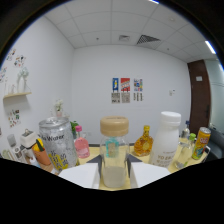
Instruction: Make me a cup of Mount Fuji.
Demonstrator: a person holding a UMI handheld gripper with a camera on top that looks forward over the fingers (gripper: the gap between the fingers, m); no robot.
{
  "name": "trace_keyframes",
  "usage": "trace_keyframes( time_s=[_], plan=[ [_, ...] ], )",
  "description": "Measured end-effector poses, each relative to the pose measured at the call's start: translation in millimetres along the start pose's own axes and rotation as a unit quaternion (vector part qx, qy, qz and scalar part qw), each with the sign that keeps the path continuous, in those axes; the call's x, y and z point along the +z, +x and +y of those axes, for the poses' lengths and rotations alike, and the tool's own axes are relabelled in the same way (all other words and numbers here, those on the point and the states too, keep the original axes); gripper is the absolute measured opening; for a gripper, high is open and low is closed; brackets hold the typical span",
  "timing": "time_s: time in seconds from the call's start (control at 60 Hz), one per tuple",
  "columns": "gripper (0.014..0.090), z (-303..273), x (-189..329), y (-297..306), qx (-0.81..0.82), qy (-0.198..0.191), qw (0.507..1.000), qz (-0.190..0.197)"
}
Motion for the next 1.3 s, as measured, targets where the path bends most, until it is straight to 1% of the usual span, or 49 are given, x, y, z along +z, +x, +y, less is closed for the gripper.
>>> trace_keyframes(
  time_s=[0.083,0.25,0.4,0.5,0.6,0.667,0.717,0.883,1.0,1.083,1.167,1.233,1.3],
  plan=[
    [0.0406,0.5,-0.5,-1.1,-0.002,-0.004,1.000,-0.003],
    [0.0372,-5.5,-10.2,-6.8,-0.019,0.005,1.000,-0.021],
    [0.0363,-20.8,-45.2,-10.5,-0.017,0.028,0.999,-0.039],
    [0.0363,-15.3,-72.5,-12.4,0.002,0.033,0.998,-0.054],
    [0.0361,15.8,-93.6,-11.2,0.012,0.027,0.998,-0.059],
    [0.0361,52.4,-102.6,-8.4,0.020,0.006,0.998,-0.057],
    [0.0362,82.3,-106.5,-10.4,0.031,-0.009,0.998,-0.063],
    [0.0361,192.9,-100.8,-5.6,0.028,-0.060,0.997,-0.046],
    [0.0361,245.0,-93.0,-2.3,0.032,-0.073,0.996,-0.044],
    [0.0360,268.0,-87.1,-1.3,0.060,-0.078,0.994,-0.045],
    [0.0361,279.8,-82.6,2.1,0.142,-0.086,0.985,-0.046],
    [0.0361,282.0,-80.8,5.5,0.234,-0.082,0.968,-0.048],
    [0.0362,281.9,-80.3,5.1,0.328,-0.081,0.939,-0.057]
  ],
)
